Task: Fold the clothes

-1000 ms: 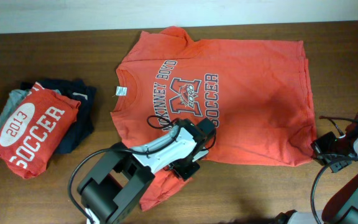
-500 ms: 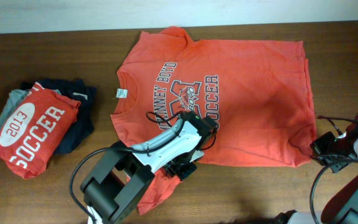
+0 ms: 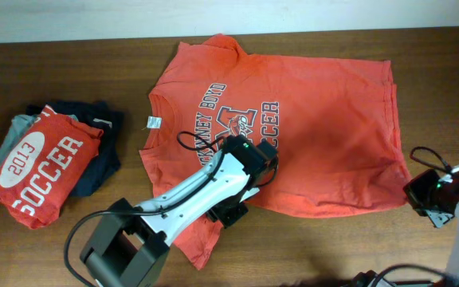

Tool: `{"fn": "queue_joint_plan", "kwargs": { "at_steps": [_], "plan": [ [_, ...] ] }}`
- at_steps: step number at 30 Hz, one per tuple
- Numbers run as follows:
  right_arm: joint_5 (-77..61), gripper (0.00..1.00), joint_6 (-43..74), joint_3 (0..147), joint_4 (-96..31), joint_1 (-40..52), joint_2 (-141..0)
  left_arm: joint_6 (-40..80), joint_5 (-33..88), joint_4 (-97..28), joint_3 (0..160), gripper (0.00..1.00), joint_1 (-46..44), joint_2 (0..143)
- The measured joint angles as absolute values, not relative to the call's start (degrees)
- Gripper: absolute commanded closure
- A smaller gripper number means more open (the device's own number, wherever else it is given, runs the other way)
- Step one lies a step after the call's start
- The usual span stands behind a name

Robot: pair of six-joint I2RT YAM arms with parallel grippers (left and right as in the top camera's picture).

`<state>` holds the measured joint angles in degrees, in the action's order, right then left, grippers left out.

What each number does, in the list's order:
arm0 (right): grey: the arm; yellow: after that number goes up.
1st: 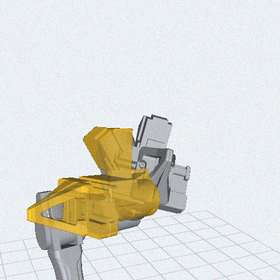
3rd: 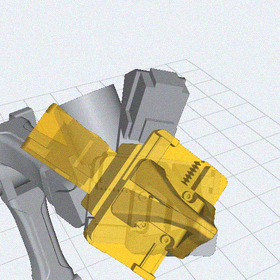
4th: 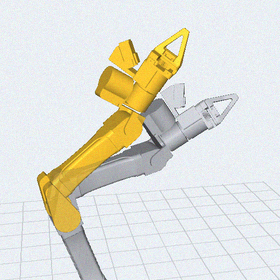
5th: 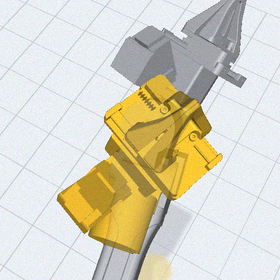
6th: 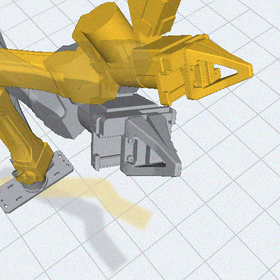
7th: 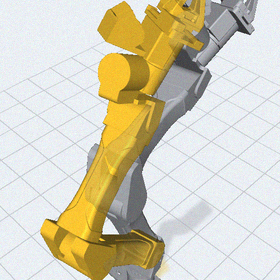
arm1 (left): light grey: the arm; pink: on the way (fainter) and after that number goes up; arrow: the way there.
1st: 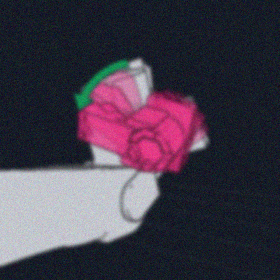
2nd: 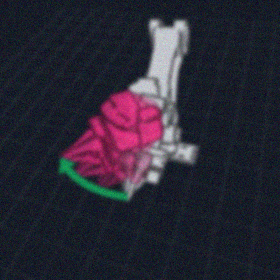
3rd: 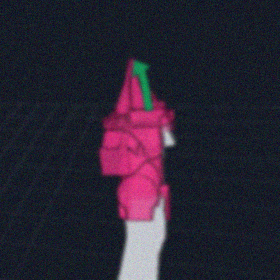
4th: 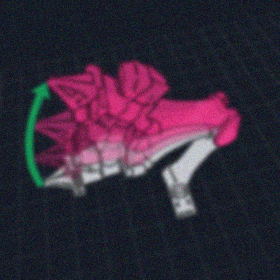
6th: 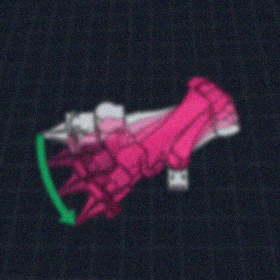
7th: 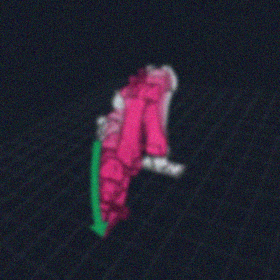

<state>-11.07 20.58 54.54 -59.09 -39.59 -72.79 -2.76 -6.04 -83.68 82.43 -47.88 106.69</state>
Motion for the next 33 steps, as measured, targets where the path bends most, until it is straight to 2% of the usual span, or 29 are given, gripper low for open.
{"fn": "queue_joint_plan", "kwargs": {
  "at_steps": [13,33],
  "plan": [
    [-16.62,0.96,21.06,54.54,-54.26,-39.59,-71.68,-2.79,-12.1,-79.46,82.43,1.0,-43.59,106.69],
    [-19.27,0.96,26.57,54.54,-44.25,-39.59,-75.07,-2.79,-18.57,-72.73,82.43,1.0,-43.57,106.69]
  ]
}}
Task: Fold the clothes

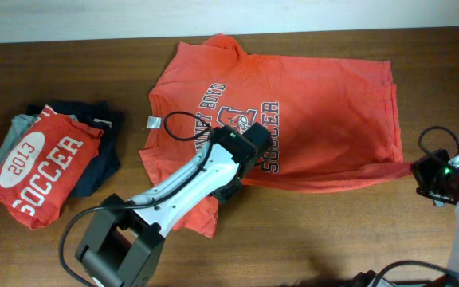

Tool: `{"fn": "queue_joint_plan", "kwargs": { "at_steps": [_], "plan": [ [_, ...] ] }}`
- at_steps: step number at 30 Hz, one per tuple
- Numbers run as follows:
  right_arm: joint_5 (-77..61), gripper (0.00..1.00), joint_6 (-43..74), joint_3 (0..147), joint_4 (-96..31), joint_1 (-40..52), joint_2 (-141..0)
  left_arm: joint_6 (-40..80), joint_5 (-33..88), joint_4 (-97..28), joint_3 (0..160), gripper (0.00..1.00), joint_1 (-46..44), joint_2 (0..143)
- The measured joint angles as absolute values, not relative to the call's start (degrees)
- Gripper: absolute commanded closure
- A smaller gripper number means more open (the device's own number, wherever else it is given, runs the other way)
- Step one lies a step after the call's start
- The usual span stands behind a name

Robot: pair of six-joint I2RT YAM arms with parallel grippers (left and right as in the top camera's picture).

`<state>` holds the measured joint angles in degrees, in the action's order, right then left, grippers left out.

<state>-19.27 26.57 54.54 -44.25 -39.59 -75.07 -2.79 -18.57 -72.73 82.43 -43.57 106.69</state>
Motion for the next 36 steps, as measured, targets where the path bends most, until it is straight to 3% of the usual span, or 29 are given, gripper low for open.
{"fn": "queue_joint_plan", "kwargs": {
  "at_steps": [16,24,36],
  "plan": [
    [-21.04,0.96,27.83,54.54,-35.66,-39.33,-81.67,-3.64,-20.23,-65.23,82.43,0.99,-39.31,106.69],
    [-21.37,0.96,28.75,54.54,-29.47,-35.81,-84.44,-7.84,-20.49,-56.27,82.46,0.93,-38.09,106.69],
    [-20.71,0.96,29.21,54.54,-25.1,-32.88,-88.14,-9.43,-20.45,-54.35,82.46,0.91,-36.14,106.72]
  ]
}}
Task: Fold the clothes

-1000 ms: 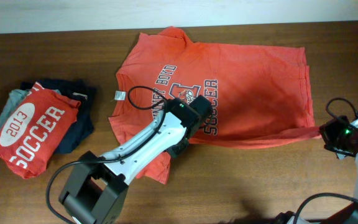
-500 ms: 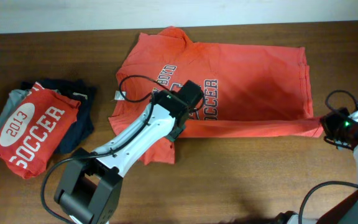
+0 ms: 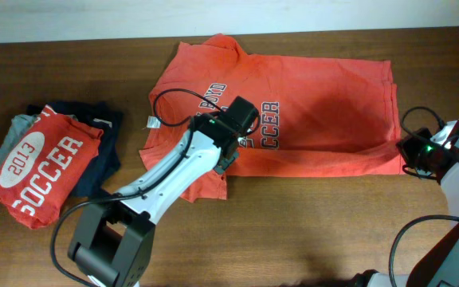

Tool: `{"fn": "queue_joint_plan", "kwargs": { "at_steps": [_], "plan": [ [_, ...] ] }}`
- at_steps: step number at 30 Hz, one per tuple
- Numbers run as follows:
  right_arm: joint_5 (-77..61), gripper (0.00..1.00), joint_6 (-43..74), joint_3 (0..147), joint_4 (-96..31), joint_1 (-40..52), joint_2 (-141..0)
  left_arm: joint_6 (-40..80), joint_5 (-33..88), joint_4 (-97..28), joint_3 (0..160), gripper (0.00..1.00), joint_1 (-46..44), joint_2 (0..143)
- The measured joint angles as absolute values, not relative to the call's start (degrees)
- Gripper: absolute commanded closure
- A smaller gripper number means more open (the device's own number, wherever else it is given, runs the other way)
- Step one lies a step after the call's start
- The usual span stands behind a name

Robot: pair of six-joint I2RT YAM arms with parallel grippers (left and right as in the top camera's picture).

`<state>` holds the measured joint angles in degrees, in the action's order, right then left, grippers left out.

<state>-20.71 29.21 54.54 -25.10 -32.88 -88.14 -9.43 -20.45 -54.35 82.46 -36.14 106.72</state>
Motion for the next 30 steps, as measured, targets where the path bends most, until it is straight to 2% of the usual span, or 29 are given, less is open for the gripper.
{"fn": "queue_joint_plan", "kwargs": {
  "at_steps": [18,30],
  "plan": [
    [-15.9,0.95,30.06,54.54,-23.75,-32.88,-88.51,-9.69,-20.38,-52.18,82.48,0.91,-34.15,111.0],
    [-15.64,0.95,30.17,54.54,-19.9,-32.88,-95.09,-9.91,-20.38,-50.76,82.48,0.9,-34.15,113.1]
  ]
}}
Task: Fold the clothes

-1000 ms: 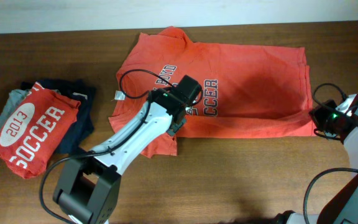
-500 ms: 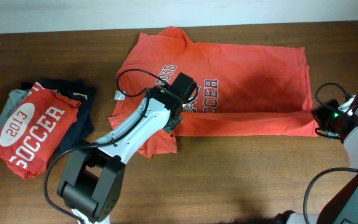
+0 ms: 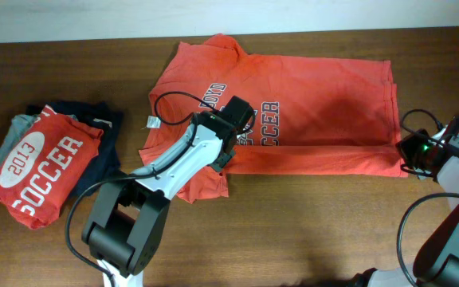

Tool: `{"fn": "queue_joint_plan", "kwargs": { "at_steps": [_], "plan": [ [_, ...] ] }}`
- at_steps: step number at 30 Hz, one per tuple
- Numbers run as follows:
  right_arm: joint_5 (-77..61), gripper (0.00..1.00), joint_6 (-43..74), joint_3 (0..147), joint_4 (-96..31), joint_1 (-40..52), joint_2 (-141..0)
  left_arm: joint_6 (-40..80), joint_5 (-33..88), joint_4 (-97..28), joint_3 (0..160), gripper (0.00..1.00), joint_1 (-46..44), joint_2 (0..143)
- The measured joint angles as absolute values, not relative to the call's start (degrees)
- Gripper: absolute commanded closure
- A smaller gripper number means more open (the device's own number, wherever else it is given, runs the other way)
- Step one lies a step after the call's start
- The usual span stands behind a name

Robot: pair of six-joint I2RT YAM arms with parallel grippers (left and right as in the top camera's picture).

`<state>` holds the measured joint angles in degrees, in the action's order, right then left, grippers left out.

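An orange soccer T-shirt (image 3: 325,96) lies spread across the middle of the table, print up. Its near hem is folded over into a flat band along the front. My left gripper (image 3: 226,158) sits at the left end of that band, below the print, and looks shut on the cloth. At the band's right corner, my right gripper (image 3: 403,155) also looks shut on the cloth. One sleeve sticks out in front, under the left arm.
A pile of folded clothes (image 3: 42,163) with a red "2013 Soccer" shirt on top lies at the left, over a navy garment (image 3: 106,151). Brown table (image 3: 317,231) runs along the front. The right arm's cables (image 3: 421,119) loop beside the shirt.
Both grippers shifted only a little. The folded band of the near hem now lies flatter and straighter, with a clear upper edge across the shirt.
At first the shirt lay open, with my left gripper at its near hem and my right by the lower right corner. Then both were farther back with the hem lifted between them. Now the hem lies folded over the shirt's lower part.
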<state>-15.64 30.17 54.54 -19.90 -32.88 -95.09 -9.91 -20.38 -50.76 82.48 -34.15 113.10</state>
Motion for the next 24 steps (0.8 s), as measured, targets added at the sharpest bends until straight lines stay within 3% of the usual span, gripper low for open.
{"fn": "queue_joint_plan", "kwargs": {
  "at_steps": [2,5,13,20,24],
  "plan": [
    [-15.64,0.94,30.22,54.54,-19.62,-32.88,-95.2,-9.98,-20.38,-50.02,82.48,0.88,-34.15,113.1],
    [-15.62,0.76,30.5,54.54,-19.22,-32.88,-95.2,-10.11,-20.4,-49.01,82.48,0.82,-34.15,113.1],
    [-18.04,0.64,30.46,54.57,-14.63,-32.88,-95.2,-10.26,-20.53,-48.34,82.48,0.62,-33.45,113.1],
    [-20.91,0.57,28.27,55.2,-16.99,-32.91,-94.76,-10.24,-23.03,-53.12,84.82,0.57,-30.52,113.1],
    [-21.19,0.34,27.38,56.31,-19.51,-32.91,-92.31,-9.85,-24.29,-57.06,90.78,0.52,-29.91,113.1]
  ]
}}
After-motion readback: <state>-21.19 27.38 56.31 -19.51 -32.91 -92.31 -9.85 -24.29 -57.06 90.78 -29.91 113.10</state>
